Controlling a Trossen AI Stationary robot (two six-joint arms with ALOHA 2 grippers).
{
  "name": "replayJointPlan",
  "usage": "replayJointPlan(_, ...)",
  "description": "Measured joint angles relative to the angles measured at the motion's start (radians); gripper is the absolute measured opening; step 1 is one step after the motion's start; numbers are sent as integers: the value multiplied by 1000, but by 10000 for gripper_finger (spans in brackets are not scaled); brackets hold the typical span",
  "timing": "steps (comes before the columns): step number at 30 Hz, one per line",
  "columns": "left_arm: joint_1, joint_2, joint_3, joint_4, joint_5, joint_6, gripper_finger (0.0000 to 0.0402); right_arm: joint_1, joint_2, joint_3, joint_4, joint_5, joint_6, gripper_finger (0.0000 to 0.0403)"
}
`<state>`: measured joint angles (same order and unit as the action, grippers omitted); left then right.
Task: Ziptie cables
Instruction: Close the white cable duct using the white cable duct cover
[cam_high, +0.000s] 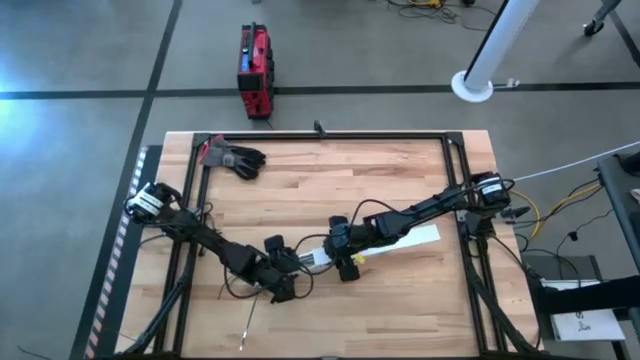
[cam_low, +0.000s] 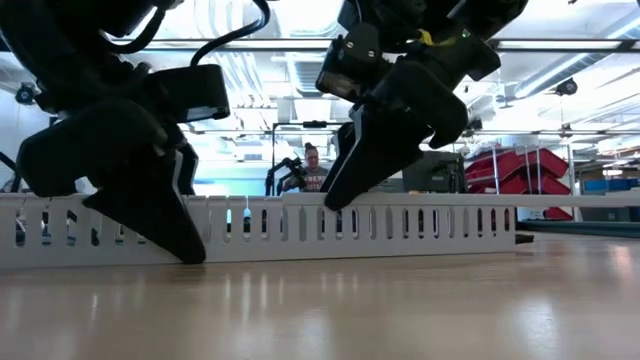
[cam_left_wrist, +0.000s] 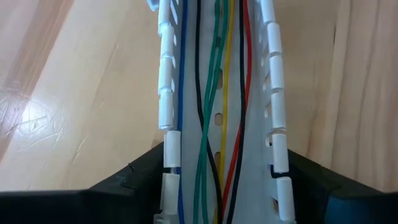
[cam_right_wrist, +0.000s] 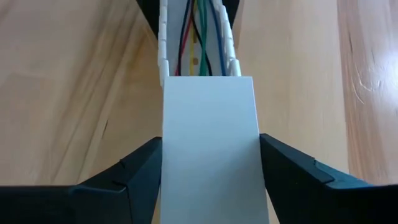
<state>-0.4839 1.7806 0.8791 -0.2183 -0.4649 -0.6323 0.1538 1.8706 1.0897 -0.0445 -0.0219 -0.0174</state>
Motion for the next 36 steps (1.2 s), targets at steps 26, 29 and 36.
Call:
replayJointPlan(26,0,0,-24,73,1,43,214,57,2,57,-71,-11,-63,215)
replayJointPlan(29,1,2,-25,139,1,77,215,54,2,55,-43,-10,-17,216)
replayJointPlan(36,7,0,-26,184,-1,127,217,50,2,54,-16,-52,-39,218)
